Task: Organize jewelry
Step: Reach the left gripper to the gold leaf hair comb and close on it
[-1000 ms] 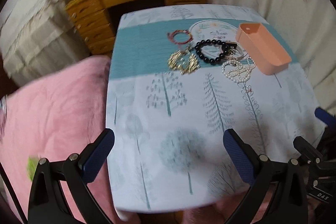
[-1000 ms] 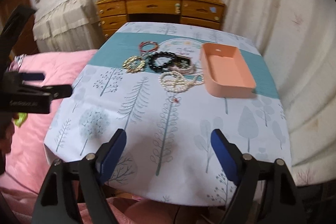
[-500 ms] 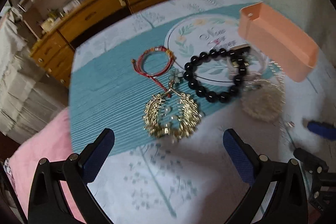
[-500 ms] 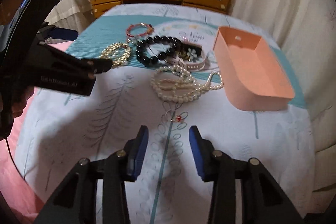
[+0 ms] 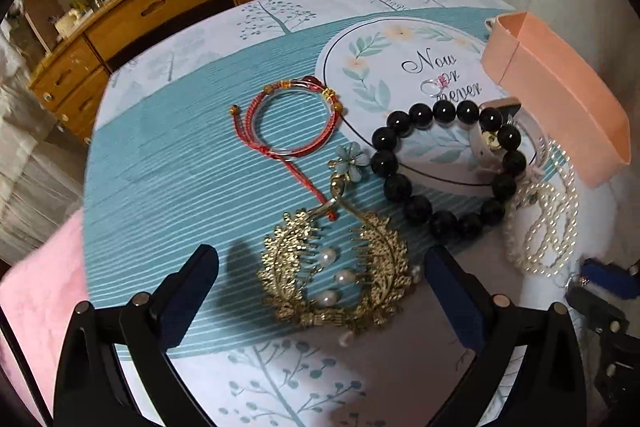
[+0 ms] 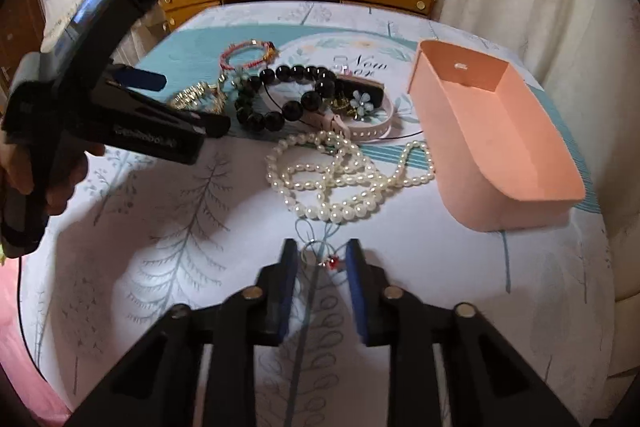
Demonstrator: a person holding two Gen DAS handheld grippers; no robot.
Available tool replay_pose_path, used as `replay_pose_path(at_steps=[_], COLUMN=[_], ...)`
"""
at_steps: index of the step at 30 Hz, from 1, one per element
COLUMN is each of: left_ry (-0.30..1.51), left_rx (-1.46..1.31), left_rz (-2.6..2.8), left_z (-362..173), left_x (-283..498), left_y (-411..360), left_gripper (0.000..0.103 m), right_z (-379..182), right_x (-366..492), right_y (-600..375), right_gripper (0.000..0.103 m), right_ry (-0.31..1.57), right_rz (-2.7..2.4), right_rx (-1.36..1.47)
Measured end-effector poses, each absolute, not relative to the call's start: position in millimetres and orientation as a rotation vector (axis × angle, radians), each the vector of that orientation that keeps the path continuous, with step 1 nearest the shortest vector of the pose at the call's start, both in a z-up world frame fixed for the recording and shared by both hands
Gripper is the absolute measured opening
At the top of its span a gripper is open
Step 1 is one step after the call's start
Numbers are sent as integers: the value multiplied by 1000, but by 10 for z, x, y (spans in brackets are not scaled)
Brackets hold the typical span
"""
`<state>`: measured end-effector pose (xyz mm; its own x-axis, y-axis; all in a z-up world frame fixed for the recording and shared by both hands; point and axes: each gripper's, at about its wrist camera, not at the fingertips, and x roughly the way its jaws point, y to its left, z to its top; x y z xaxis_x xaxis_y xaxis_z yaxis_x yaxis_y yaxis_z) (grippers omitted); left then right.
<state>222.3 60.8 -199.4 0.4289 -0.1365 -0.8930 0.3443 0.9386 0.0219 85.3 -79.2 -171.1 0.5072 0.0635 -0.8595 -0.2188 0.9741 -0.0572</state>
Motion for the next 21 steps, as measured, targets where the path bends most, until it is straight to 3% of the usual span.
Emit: replay_pose_path(at_steps=[5,14,21], left_ry=[1075,1079,1045], left_rx=[162,138,153], left_rz=[-323,-273,-270], left_z=[-1969,-1905,-1406], left_x=[2246,2119,1908], left_y=[623,607,554], left_gripper=[71,70,70], right_z=[-1723,-1656,-1445], right_x=[851,834,706], right_y=[-812,-859,-912], right_gripper=[11,7,7], right_ry=[1041,1054,991], right_rz=[167,149,122], right_rx=[-117,-29,82])
